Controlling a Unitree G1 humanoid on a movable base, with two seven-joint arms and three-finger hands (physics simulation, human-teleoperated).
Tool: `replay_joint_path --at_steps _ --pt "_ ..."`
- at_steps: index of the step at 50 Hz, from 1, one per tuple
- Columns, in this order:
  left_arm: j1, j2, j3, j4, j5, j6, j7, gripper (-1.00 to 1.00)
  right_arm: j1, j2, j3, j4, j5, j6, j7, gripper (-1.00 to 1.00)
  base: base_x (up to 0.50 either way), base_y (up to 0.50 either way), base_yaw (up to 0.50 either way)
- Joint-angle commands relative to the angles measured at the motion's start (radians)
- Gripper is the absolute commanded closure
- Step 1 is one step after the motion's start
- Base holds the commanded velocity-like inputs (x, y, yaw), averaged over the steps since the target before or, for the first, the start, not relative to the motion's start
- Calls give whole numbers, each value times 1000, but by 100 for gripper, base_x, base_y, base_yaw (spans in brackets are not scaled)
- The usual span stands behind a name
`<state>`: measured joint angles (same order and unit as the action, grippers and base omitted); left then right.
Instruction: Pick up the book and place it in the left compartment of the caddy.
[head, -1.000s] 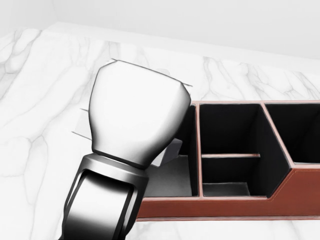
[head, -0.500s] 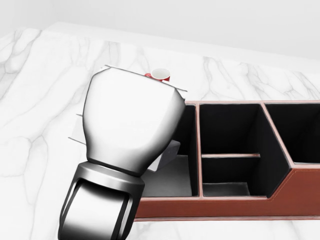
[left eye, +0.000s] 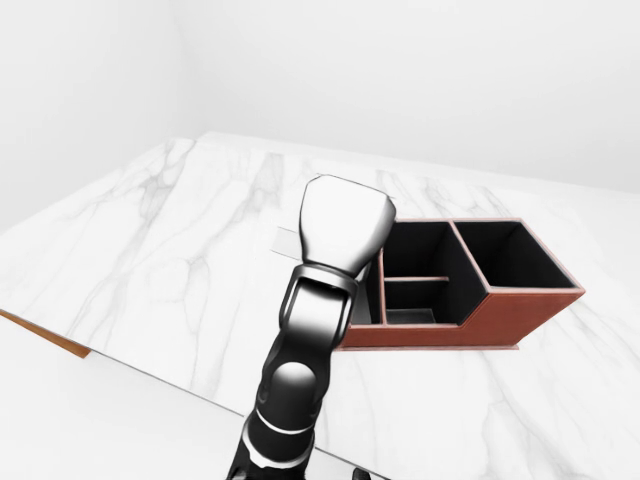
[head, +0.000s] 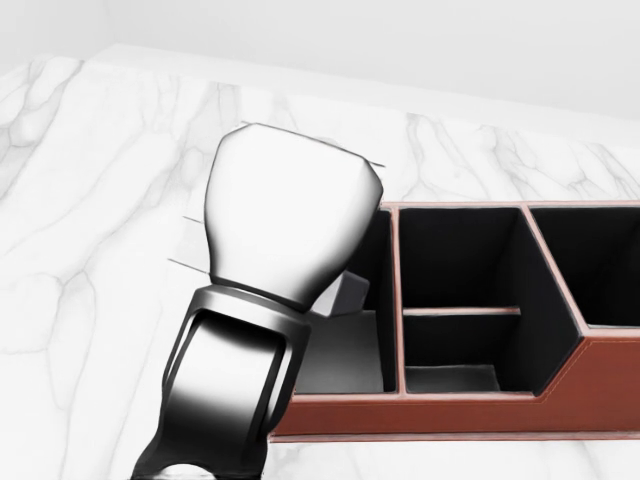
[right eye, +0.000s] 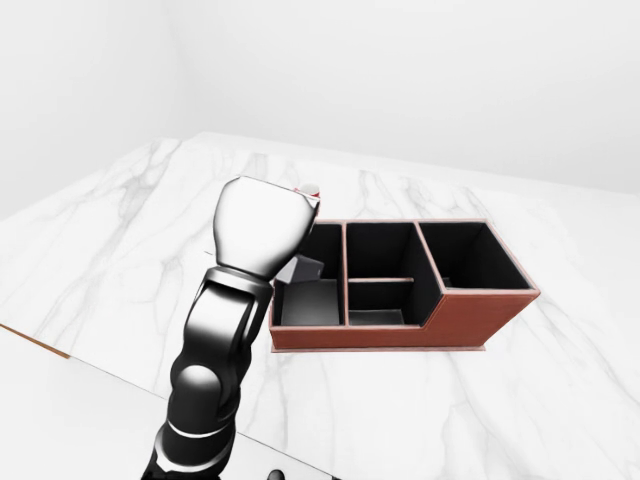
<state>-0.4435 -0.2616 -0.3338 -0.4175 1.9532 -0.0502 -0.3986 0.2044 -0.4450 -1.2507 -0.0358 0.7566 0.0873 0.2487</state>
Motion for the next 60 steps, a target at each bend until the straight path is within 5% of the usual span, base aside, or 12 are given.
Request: replay_joint_path --at_steps 1,20,60 --pt "-103 -32 33 169 -26 51 47 100 -3 2 11 7 -7 0 1 -100 0 0 0" --pt "-217 -14 70 429 -45 131 104 100 2 3 1 -7 -2 0 4 -100 0 0 0" --pt "-393 -19 94 780 -67 137 219 100 2 7 4 -6 -7 0 9 -100 0 0 0"
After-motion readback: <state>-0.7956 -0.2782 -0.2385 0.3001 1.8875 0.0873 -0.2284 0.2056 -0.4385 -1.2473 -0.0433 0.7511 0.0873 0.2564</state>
